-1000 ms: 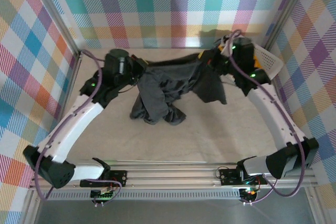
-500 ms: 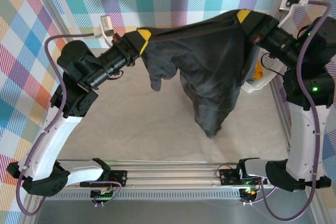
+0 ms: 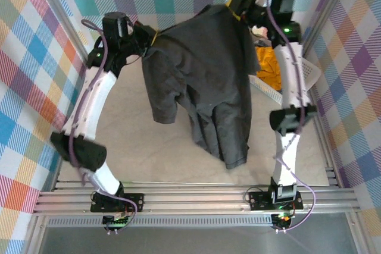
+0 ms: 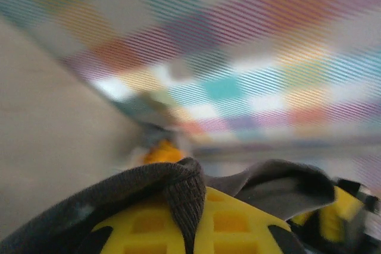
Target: Fold and stack the t-shirts
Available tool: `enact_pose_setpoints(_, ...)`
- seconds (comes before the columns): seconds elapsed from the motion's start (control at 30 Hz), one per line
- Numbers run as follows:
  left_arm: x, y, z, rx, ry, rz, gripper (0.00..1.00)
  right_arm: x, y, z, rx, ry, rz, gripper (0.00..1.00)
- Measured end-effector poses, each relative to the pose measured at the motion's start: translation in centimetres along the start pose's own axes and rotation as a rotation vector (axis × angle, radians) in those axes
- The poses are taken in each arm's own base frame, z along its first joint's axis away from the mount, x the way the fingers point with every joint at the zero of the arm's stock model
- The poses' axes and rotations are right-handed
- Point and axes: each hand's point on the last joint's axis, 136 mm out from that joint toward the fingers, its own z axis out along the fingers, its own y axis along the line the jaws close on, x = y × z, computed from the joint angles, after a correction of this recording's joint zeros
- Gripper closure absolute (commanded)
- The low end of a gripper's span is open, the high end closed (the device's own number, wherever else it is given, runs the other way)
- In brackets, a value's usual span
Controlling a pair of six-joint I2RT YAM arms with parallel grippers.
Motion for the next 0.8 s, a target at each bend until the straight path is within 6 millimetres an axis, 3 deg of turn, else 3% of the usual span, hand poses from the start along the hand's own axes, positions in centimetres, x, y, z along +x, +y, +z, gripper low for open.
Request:
enact_pose_setpoints(0.03,-1.5,3.8,1.9,-0.102,-0.013,-0.009,0.45,1.1,-3.5,1.8,0.048,0.036,0.035,0.42)
enact_pose_setpoints(0.13,-3.6,14.0,4.7,-0.370,-0.019,-0.009,0.38,6.3,-12.1,4.4,0.234,0.179,0.138,0.41)
enact_pose_setpoints(0.2,-2.6,18.8,4.0,-0.483,0.009,-0.006,0.38,9.7,-14.6,4.2,0.354,0.272,0.158,0.41)
enact_pose_setpoints(0.27,0.2,22.0,2.1,-0.559,0.061,0.009,0.39,12.5,-13.8,3.7,0.426,0.352,0.114,0.43)
enact_pose_setpoints(0.4,7.6,24.6,-3.9,-0.593,0.166,0.049,0.42,19.6,-7.3,1.0,0.468,0.505,0.012,0.44)
enact_pose_setpoints(0.47,11.0,25.1,-6.2,-0.573,0.214,0.077,0.42,23.7,-4.1,-2.0,0.427,0.547,-0.012,0.45)
enact_pose_setpoints(0.53,14.7,26.0,-7.6,-0.568,0.278,0.105,0.43,26.3,-2.9,-6.1,0.407,0.542,-0.002,0.45)
enact_pose_setpoints(0.63,20.6,27.5,-8.5,-0.581,0.397,0.173,0.42,28.1,-5.5,-10.7,0.427,0.453,0.024,0.45)
enact_pose_setpoints(0.73,25.9,28.7,-9.1,-0.582,0.501,0.232,0.41,31.5,-10.7,-13.9,0.519,0.431,0.073,0.45)
enact_pose_setpoints(0.8,28.3,29.7,-9.2,-0.587,0.542,0.244,0.40,34.2,-14.2,-15.9,0.587,0.442,0.126,0.45)
